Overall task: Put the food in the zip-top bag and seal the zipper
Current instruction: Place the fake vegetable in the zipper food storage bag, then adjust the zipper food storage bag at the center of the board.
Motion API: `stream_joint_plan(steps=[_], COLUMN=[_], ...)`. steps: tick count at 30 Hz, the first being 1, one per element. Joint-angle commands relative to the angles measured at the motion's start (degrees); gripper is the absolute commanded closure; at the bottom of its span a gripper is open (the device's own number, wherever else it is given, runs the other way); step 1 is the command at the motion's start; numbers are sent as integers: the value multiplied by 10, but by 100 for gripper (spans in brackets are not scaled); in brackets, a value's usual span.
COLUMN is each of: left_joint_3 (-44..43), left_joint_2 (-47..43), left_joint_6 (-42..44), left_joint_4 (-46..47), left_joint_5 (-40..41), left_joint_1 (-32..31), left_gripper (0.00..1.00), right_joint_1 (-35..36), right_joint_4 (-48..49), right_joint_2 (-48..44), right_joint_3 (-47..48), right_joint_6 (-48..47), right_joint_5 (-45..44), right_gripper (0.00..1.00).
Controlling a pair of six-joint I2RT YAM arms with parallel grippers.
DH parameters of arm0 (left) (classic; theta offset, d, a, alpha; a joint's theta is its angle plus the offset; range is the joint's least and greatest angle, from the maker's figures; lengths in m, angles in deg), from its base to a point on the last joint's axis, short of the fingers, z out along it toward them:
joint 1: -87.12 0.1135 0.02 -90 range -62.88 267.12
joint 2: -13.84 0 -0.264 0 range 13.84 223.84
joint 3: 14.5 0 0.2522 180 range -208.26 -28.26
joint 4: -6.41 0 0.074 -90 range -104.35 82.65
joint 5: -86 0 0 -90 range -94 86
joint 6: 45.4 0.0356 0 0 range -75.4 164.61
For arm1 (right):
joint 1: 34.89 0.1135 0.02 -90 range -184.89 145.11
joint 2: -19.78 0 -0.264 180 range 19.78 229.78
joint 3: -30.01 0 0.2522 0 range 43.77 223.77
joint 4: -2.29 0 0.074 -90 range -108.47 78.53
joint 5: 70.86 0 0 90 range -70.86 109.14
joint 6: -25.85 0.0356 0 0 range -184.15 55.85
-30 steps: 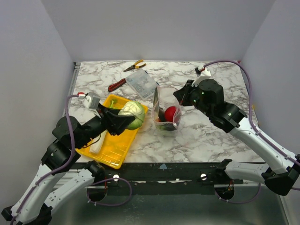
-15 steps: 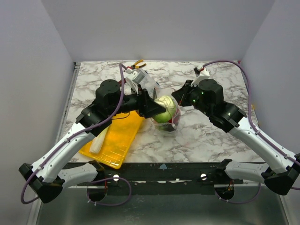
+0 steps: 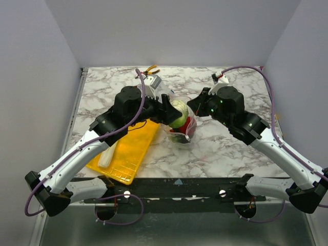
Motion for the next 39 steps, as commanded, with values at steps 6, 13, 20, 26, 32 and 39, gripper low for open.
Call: stream_joint_plan(steps=[6,13,20,26,32,39], left_joint_3=[-83,-94,-20,17,22,30], left_joint_2=[44,-11,-64,-47,-6,-9], left_joint_6=[8,34,25,31,41,-62], left_joint_4=[-88,-131,-151,-147,-124,-9], left_joint_5=[58,76,113,80,-12,-102], left_joint_1=[-4,-1,13,23,27,41], left_gripper=[2,11,24,11,50,100], right_joint_1=[2,2,2,2,2,2], right_joint_4=[16,13,6,4,-14,-45], right_joint_2=[-8,-12,-3,6,17,40], right_joint_3=[-4,-9,-1,3,13,47], right_joint_6=[4,2,-1,1,1,-59], right_joint_5=[5,-4,8,29,41,85], right_gripper=[99,99,99,99,99,99])
